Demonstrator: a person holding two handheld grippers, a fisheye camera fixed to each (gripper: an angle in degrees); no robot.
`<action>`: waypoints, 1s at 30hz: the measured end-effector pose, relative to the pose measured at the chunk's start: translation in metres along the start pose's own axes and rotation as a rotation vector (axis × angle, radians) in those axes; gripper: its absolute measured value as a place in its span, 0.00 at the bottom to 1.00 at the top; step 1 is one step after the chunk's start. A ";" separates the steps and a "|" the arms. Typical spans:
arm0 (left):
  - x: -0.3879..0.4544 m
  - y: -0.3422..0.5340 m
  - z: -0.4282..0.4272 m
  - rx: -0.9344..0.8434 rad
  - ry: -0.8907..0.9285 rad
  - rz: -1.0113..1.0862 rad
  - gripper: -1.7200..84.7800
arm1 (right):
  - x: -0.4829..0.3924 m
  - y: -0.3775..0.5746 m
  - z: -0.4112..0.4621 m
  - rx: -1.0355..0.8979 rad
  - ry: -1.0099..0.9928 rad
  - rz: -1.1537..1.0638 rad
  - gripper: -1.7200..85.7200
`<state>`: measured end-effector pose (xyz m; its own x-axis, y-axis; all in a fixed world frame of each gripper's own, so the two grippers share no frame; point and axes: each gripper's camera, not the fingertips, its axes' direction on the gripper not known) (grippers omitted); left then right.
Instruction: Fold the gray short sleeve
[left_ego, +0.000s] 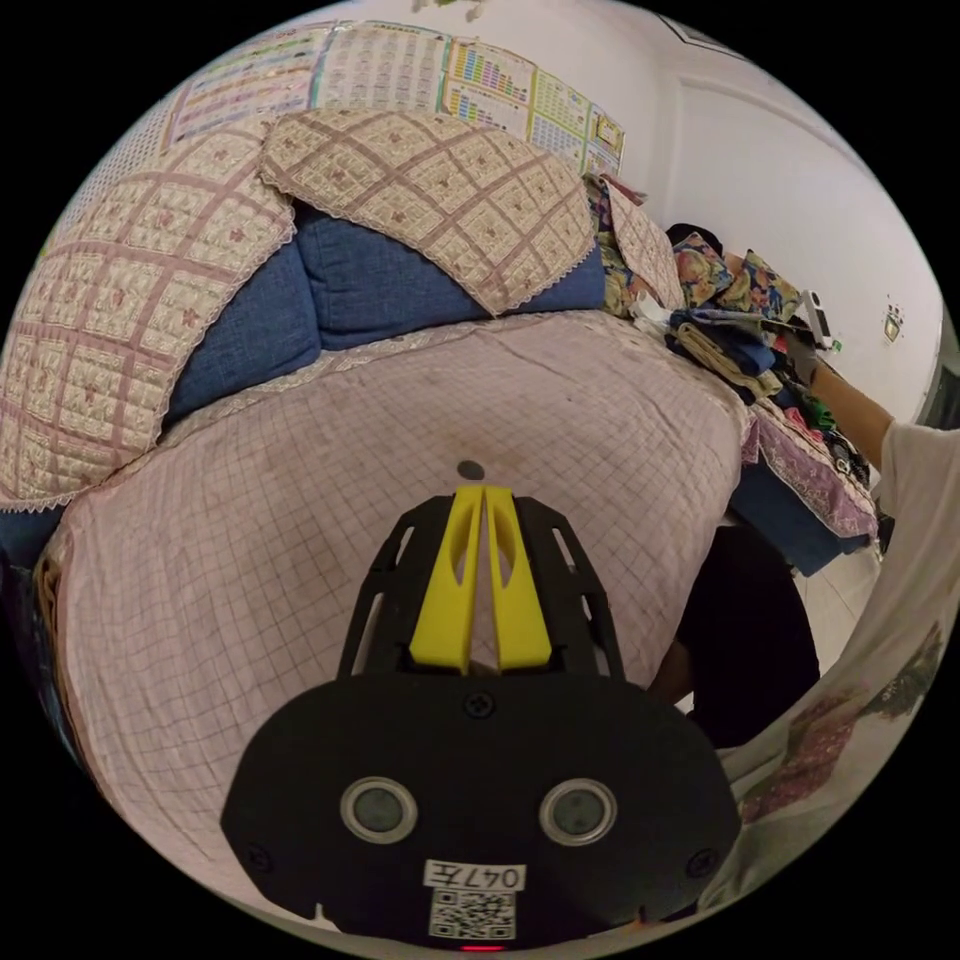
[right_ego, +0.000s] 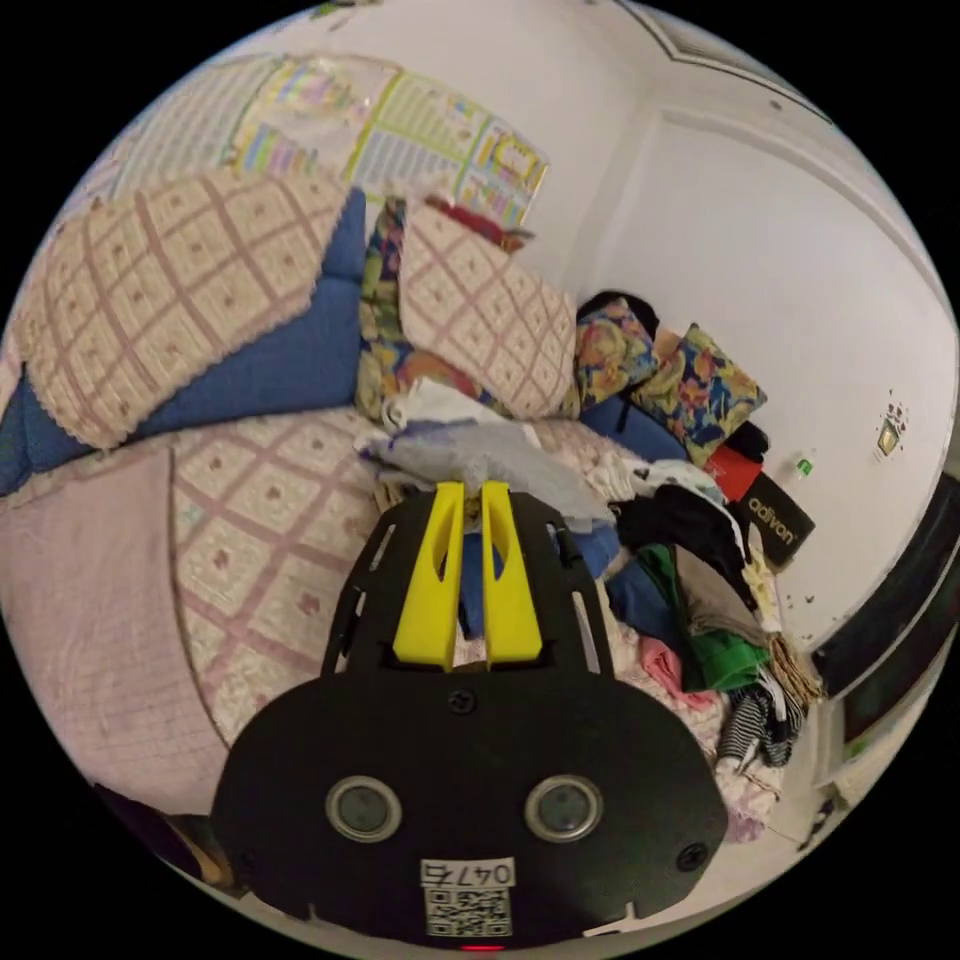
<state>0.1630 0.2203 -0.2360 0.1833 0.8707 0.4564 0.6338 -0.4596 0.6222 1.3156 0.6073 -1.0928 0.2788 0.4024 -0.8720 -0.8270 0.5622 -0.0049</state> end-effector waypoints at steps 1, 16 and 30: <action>0.001 0.003 -0.001 0.007 0.003 0.000 0.01 | -0.009 0.001 -0.029 0.079 -0.039 -0.009 0.02; -0.008 0.100 -0.059 0.306 -0.054 -0.206 0.01 | -0.316 -0.001 -0.346 0.453 -0.940 -0.507 0.02; 0.023 0.226 -0.185 0.127 -0.272 -0.096 0.01 | -0.555 0.250 -0.338 0.083 -1.183 -0.689 0.12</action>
<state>0.1719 0.1042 0.0327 0.3014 0.9320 0.2015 0.7439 -0.3621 0.5617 0.7888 0.2799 -0.7755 0.8986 0.3738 0.2297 -0.3329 0.9220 -0.1979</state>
